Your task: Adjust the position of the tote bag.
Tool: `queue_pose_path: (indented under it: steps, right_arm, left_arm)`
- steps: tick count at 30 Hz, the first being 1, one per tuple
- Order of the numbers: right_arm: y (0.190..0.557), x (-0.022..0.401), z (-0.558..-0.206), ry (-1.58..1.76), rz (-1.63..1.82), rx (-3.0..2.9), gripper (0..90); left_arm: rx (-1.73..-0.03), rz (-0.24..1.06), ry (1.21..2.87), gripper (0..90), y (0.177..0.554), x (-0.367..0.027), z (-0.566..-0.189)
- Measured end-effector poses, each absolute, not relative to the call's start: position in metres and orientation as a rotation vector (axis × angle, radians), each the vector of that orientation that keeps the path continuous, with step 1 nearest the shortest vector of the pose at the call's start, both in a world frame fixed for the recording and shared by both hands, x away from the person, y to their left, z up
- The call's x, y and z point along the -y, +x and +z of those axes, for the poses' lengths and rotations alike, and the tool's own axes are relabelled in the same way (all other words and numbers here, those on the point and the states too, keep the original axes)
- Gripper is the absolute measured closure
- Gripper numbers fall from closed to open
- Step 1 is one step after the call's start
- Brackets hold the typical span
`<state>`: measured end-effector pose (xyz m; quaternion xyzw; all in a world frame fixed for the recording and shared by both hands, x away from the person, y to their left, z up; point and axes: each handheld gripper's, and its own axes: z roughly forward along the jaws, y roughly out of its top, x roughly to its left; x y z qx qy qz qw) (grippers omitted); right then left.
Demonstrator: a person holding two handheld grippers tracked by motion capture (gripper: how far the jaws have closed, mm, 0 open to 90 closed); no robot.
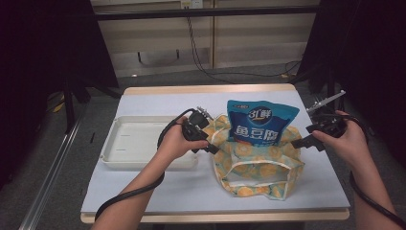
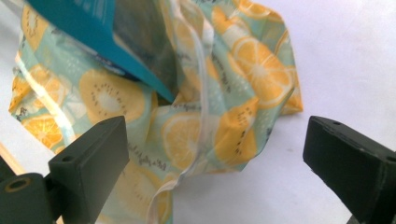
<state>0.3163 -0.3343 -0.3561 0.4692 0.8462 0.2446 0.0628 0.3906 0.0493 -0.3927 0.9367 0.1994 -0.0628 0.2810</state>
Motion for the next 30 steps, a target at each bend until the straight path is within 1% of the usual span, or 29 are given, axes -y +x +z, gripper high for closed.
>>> queue_pose_path:
  steps: [4,7,12,15,21,30]
  right_arm:
    - [0.311,0.332,-0.358,1.412,0.710,-2.565,6.5]
    - [0.308,0.333,-0.361,1.401,0.748,-2.551,6.5]
    - [0.304,0.331,-0.365,1.396,0.750,-2.549,6.5]
    - [0.302,0.330,-0.366,1.379,0.737,-2.576,8.4]
    - [0.296,0.332,-0.361,1.354,0.742,-2.571,6.2]
    - [0.288,0.332,-0.357,1.324,0.782,-2.584,5.4]
  left_arm:
    - [-0.539,-0.154,2.490,18.8,0.392,-0.049,-0.393]
    - [-0.540,-0.154,2.502,14.7,0.394,-0.049,-0.390]
    - [-0.541,-0.162,2.480,14.3,0.393,-0.050,-0.386]
    - [-0.568,-0.164,2.471,13.1,0.392,-0.049,-0.383]
    - [-0.547,-0.169,2.475,11.9,0.391,-0.047,-0.381]
    - [-0.524,-0.161,2.464,10.8,0.388,-0.039,-0.372]
